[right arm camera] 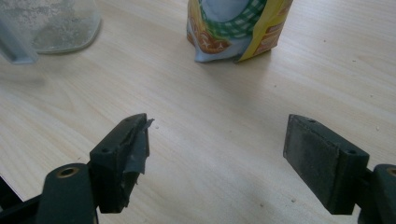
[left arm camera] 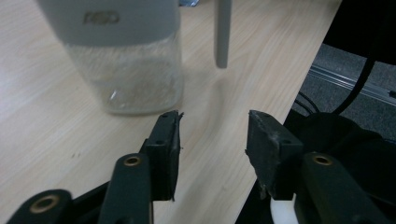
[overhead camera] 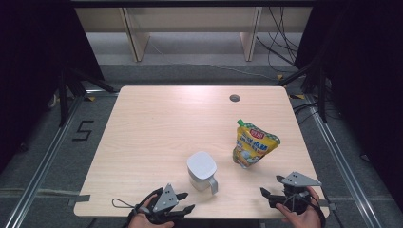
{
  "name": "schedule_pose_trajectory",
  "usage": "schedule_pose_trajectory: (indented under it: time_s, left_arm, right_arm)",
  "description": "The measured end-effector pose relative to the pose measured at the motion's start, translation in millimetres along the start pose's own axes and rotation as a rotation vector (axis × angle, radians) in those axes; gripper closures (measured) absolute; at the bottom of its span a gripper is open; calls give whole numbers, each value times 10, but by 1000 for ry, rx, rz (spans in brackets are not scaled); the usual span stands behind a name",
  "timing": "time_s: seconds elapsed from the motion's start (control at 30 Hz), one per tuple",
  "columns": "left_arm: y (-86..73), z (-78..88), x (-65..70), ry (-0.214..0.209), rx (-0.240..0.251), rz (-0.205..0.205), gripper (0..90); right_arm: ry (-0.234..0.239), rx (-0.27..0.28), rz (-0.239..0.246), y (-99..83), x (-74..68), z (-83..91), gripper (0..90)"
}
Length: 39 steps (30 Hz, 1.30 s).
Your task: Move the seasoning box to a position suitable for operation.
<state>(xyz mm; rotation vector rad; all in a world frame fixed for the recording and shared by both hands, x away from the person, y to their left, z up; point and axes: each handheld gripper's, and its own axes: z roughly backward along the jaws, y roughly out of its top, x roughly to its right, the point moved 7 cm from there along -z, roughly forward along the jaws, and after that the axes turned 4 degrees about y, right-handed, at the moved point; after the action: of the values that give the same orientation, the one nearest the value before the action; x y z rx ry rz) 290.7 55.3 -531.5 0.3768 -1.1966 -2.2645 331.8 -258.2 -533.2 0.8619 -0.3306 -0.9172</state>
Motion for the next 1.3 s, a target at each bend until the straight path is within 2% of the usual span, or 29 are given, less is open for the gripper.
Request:
schedule_pose_trajectory:
  time_s: [0.03,0.07,0.13,0.23,0.27,0.3,0.33,0.4,0.43,0.5,0.57,0.6,0.63,0.7,0.73,0.77,0.8,0.87,0.9,0.97,1.0,1.03,1.07,1.1,1.13,1.17,1.27,1.3]
  left_arm:
    - [12,-11,-11,6,-10,-25,572]
    - [45,-34,29,-18,13,3,582]
    - [74,-77,28,-8,13,-12,617]
    - [138,-160,68,-28,28,15,632]
    - [152,-176,52,-20,17,-1,637]
    - [182,-208,63,-16,32,12,639]
    - [201,-224,72,-30,23,16,645]
    - [232,-265,71,-34,21,8,652]
    - [246,-292,81,-34,29,18,652]
    - [262,-322,87,-34,14,8,658]
    - [299,-380,98,-27,36,17,664]
    - [314,-405,108,-35,23,-5,668]
    - [322,-421,110,-27,14,-22,671]
    - [354,-489,138,-22,19,-16,674]
    - [357,-501,124,-32,-6,-52,675]
    - [368,-533,131,-23,9,-53,678]
    - [368,-537,123,-13,2,-53,680]
    - [373,-562,109,-7,12,-44,689]
    - [378,-579,92,-10,9,-31,708]
    - [388,-593,100,-18,16,-24,715]
    - [387,-600,104,-26,4,-15,728]
    - [410,-619,91,-20,27,-42,731]
    - [404,-615,76,-18,12,-41,757]
    - [398,-613,82,-29,10,-4,781]
    - [406,-620,66,-31,24,1,789]
    - [399,-619,85,-47,23,38,794]
    - [395,-602,68,-32,15,16,797]
    - [400,-602,93,-57,19,31,797]
  right_arm:
    - [-11,-1,32,7,30,5,238]
    - [4,-5,22,2,16,0,238]
    - [6,-7,18,0,13,-4,238]
    - [8,-8,17,-2,11,-6,239]
    - [7,-8,17,-2,11,-6,240]
    - [15,-2,18,0,9,-14,239]
    - [-11,-5,29,-1,35,-1,240]
    - [-8,-3,25,-7,35,-11,239]
    - [-8,-3,25,-7,35,-11,239]
    - [11,-6,6,-14,15,-19,240]
    - [-5,-8,18,-15,36,-10,240]
    - [-4,-8,18,-16,37,-11,240]
    - [-5,-6,21,-14,42,-11,240]
    - [-1,-3,17,-11,33,-13,241]
    - [8,-4,14,-12,24,-16,242]
    - [26,-11,-28,-24,-20,-22,241]
    - [15,-6,-17,-23,-3,-21,242]
    - [17,-8,-17,-29,-1,-24,242]
    - [17,-13,6,-31,25,-26,243]
    - [26,-20,-2,-36,16,-29,243]
    - [25,-24,-6,-39,14,-30,243]
    - [16,-15,9,-31,25,-30,244]
    - [32,-21,-8,-34,3,-29,247]
    - [28,-22,-6,-34,4,-28,247]
    - [33,-18,-7,-30,2,-27,247]
    - [34,-18,-8,-31,1,-27,247]
    - [17,-8,6,-29,24,-33,247]
    - [21,-6,3,-28,21,-33,247]
